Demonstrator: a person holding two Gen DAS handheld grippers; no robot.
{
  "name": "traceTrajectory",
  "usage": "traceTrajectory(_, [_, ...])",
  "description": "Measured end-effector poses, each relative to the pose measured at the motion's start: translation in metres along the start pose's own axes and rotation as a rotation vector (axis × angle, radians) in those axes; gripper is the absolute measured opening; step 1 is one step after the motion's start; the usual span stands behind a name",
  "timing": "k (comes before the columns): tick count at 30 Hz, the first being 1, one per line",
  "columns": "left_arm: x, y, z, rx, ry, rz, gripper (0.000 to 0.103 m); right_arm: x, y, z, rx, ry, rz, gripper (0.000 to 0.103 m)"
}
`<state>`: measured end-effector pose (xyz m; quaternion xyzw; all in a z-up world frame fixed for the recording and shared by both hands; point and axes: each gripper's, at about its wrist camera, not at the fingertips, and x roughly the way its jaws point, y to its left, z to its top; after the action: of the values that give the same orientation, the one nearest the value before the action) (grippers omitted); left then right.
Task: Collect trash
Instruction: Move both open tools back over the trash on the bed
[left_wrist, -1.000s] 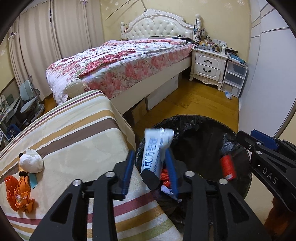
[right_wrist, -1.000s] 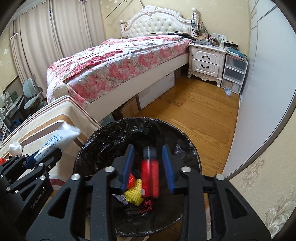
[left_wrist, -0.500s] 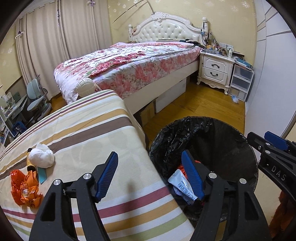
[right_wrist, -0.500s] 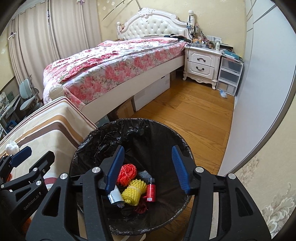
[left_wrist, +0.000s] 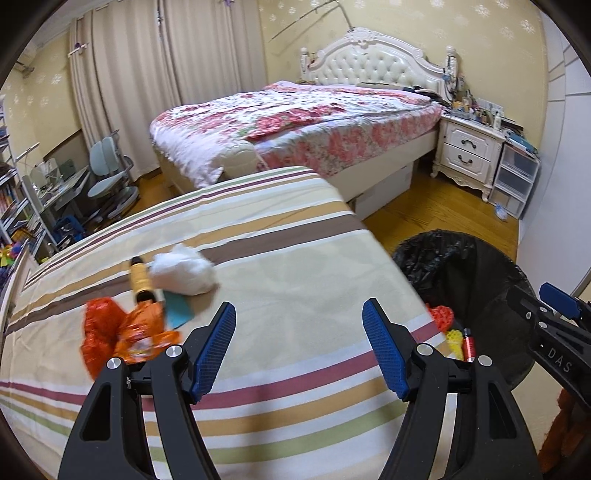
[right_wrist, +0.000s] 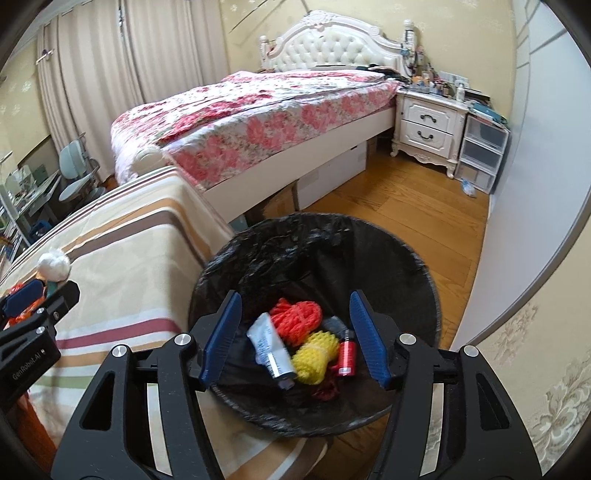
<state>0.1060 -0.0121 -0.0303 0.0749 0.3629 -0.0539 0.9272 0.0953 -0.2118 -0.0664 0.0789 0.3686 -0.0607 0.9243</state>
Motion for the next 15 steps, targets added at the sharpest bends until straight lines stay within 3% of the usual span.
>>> traceTrajectory(15, [-0.036, 0.124, -0.06, -0.163, 0.049, 0.149, 0.069, -0.016, 0.123, -0.03, -0.2, 0.055, 0.181, 0.066])
